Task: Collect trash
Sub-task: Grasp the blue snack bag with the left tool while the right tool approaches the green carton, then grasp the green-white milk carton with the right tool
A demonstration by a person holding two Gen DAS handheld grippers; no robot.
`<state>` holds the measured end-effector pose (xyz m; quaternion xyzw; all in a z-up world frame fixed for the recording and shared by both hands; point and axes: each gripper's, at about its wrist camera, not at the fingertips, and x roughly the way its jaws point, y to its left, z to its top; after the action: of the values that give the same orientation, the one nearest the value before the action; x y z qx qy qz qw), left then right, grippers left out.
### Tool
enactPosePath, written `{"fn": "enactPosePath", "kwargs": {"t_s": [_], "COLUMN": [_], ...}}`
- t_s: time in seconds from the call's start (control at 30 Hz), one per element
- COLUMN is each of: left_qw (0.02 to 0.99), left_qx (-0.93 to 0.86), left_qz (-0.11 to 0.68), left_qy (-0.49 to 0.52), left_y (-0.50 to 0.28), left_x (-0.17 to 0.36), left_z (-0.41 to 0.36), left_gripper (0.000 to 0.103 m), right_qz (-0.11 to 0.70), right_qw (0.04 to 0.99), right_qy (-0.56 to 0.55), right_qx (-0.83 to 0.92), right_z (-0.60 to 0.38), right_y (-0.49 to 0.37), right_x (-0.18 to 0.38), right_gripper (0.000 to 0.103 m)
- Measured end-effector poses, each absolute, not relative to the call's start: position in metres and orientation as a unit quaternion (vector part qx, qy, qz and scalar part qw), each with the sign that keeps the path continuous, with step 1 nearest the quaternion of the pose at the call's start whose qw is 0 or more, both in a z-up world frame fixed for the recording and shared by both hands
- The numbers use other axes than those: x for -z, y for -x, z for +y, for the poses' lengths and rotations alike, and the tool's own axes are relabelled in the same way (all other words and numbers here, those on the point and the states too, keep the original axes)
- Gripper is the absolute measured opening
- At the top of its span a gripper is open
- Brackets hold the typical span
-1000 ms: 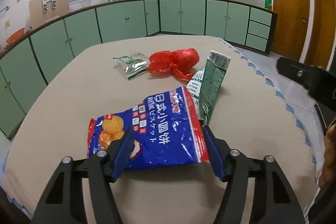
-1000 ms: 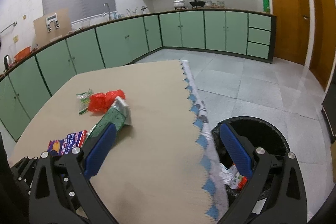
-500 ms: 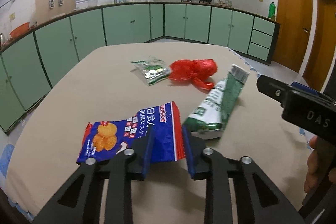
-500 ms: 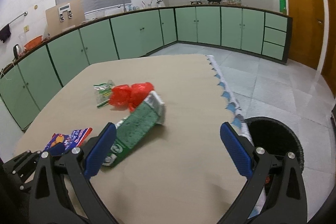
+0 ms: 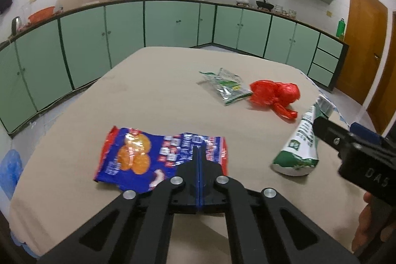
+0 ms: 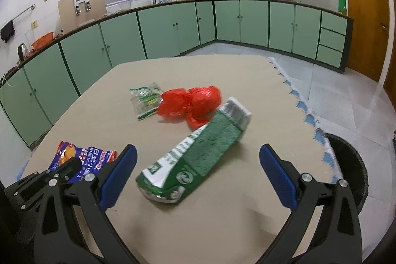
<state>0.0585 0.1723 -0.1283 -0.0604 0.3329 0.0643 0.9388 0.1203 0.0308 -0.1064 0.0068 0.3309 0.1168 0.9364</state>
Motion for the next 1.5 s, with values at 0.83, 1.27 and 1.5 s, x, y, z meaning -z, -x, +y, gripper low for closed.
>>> {"fn": "enactPosePath", "kwargs": {"t_s": [0.83, 1.27, 1.5], "left_qw": [0.919, 0.921, 0.926], "left_qx": [-0.104, -0.105, -0.103], "left_qz": [0.371, 0.371, 0.359], "left_qy": [0.085, 0.052, 0.058], "left_y": [-0.058, -0.063, -0.059], "left_x": [0.149, 0.148, 0.140], "left_z": [0.242, 0.218, 0.214], "left_gripper": [0.069, 0.017, 0.008], "right_qz": [0.379, 0.400, 0.403], "right_qw": [0.923, 0.913, 0.911], "right_qy": [0.029, 0.023, 0.033], "right_qx": [-0.067, -0.079, -0.088], "right_z": [0.057, 0.057, 0.053], "right_y": [-0.145, -0.151, -0.144], "right_x": [0.133, 0.139, 0.138], "right_gripper": [0.096, 0.084, 0.070]}}
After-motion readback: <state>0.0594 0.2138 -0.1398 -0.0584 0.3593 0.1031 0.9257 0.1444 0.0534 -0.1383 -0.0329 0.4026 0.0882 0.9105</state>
